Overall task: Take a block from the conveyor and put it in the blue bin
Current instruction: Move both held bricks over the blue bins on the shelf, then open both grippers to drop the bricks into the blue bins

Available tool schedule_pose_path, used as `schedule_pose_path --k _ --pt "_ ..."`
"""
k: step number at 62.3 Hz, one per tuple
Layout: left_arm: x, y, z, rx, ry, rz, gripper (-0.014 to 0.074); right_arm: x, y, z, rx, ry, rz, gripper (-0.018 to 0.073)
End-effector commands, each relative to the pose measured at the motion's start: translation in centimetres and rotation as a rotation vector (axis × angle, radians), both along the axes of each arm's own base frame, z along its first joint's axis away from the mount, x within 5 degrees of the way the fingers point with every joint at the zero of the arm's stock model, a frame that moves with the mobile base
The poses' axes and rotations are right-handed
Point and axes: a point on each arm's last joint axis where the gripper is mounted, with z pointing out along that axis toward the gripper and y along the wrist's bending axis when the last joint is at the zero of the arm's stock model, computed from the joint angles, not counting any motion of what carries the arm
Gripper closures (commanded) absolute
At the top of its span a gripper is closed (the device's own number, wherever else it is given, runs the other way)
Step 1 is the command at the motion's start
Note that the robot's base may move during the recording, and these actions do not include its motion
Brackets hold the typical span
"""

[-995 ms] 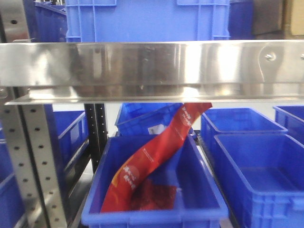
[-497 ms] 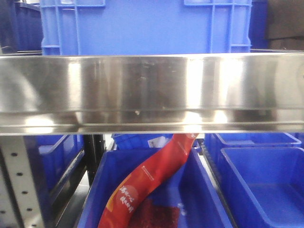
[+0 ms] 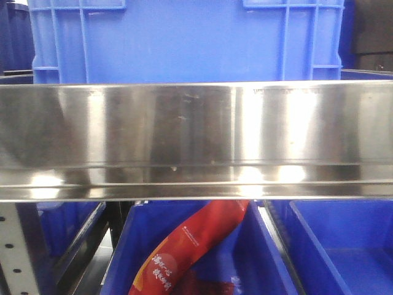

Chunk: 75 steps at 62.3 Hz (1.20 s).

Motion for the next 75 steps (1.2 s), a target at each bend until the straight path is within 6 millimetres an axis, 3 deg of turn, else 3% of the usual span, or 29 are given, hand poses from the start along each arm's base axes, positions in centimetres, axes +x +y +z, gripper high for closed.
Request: schedule_pose_path --k 1,29,41,59,75 --pt "-0.1 0.0 0.1 -0.005 -0.016 -0.003 0.0708 -0.1 -0.1 0.2 -0.009 -0.027 -0.006 0.0721" --pt "-0.1 0.0 0.2 -0.005 -0.031 -0.003 0.0708 0.0 -0.1 0.5 -0.005 -0.059 -0.009 0.0721" --pt "0.8 0.0 1.6 -0.013 -0.069 -0.006 0.0708 0.6 -0.1 1.4 0.009 -0.143 -0.016 0.0721" --pt "5.7 -0.2 6.1 -0.057 0.077 -0.027 0.0708 4.9 0.6 3.4 0.040 -0.081 0.001 0.0721" --pt "11.0 -2.4 8.5 -0.046 0.207 -0.192 0.0708 10.3 3.5 4.4 0.041 -0.045 0.120 0.0721"
